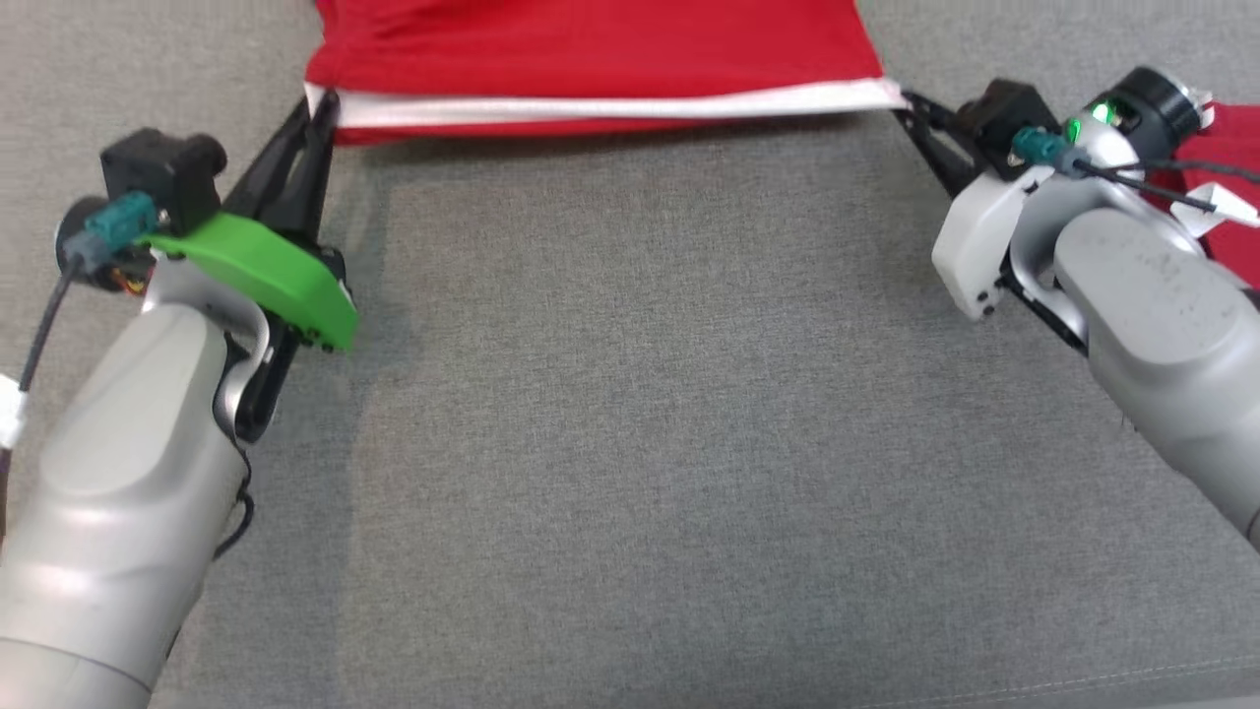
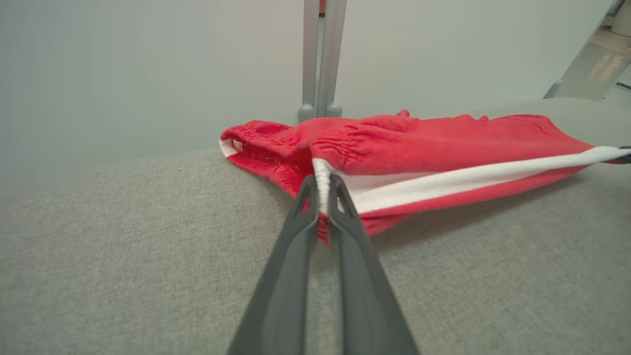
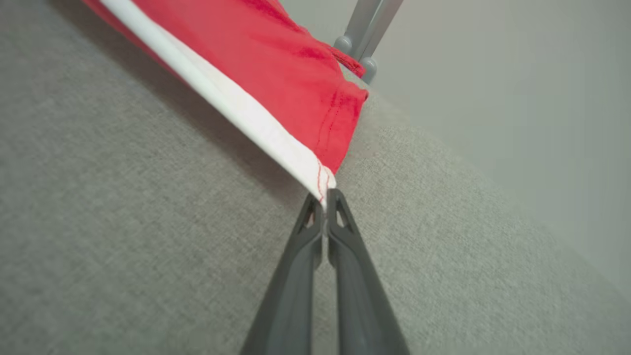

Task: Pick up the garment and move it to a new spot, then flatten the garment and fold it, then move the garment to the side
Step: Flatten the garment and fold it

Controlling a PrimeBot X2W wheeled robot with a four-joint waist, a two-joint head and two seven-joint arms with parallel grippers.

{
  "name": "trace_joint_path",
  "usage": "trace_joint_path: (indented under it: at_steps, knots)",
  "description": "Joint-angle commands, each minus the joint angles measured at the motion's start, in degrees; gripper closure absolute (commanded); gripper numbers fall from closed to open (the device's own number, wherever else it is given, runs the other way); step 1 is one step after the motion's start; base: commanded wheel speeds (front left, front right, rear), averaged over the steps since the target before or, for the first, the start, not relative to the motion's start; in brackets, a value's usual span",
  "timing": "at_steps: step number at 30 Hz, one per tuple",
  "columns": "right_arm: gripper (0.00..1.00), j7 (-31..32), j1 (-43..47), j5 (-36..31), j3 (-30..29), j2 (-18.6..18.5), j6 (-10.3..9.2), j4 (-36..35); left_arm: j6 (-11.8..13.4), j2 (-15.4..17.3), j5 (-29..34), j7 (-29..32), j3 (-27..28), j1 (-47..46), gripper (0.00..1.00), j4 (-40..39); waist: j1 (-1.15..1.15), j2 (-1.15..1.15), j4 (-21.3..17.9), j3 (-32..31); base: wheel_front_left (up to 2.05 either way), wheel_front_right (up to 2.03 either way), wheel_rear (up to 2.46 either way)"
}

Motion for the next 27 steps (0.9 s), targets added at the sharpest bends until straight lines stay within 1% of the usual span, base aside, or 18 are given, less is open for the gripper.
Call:
trace_joint_path:
  at_steps: [1, 4, 6, 11, 18, 20, 23, 27]
  knots:
    - [1.0, 0.67, 2.38, 2.4, 2.25, -1.29, -0.12, -1.38, -0.07, 1.07, -0.12, -0.15, -0.14, 2.74, 1.0, -0.79, 0.0, 0.0, 1.34, -6.15, 0.0, 0.0, 0.0]
    - [1.0, 1.97, 4.65, 7.08, 7.47, -4.52, -0.12, -4.9, -0.07, 2.58, 2.95, -0.15, -1.34, 7.26, 1.0, -3.51, 0.0, 0.0, 1.69, -9.44, 0.0, 0.0, 0.0]
    - [1.0, 2.57, 6.13, 9.92, 10.24, -6.7, -0.13, -7.01, -0.07, 2.67, 4.54, -0.15, -0.8, 10.81, 1.0, -5.27, 0.0, 0.0, 1.97, -11.59, 0.0, 0.0, 0.0]
    - [1.0, 4.73, 10.34, 15.51, 14.53, -11.24, -0.12, -13.53, -0.06, 3.14, 9.3, -0.16, -1.31, 19.41, 1.0, -9.58, 0.0, 0.0, 2.44, -16.49, 0.0, 0.0, 0.0]
    - [1.0, 8.57, 17.49, 19.42, 15.73, -18.14, -0.12, -23.78, 0.28, 2.91, 11.54, -0.15, 0.66, 30.87, 1.0, -14.56, 0.0, 0.0, 2.92, -22.1, 0.0, 0.0, 0.0]
    - [1.0, 10.18, 19.99, 20.13, 15.77, -20.33, -0.12, -27.62, 0.31, 3.05, 12.14, -0.15, 0.86, 34.21, 1.0, -15.67, 0.0, 0.0, 3.02, -23.55, 0.0, 0.0, 0.0]
    - [1.0, 13.33, 24.04, 20.99, 15.78, -23.89, -0.12, -33.87, 1.1, 3.63, 13.59, -0.15, 0.8, 38.65, 1.0, -17.41, 0.0, 0.0, 3.14, -25.27, 0.0, 0.0, 0.0]
    - [1.0, 16.09, 28.12, 22.8, 15.75, -28.75, -0.12, -41.41, 1.48, 4.14, 14.24, -0.15, 0.7, 44.13, 1.0, -20.52, 0.0, 0.0, 3.56, -26.37, 0.0, 0.0, 0.0]
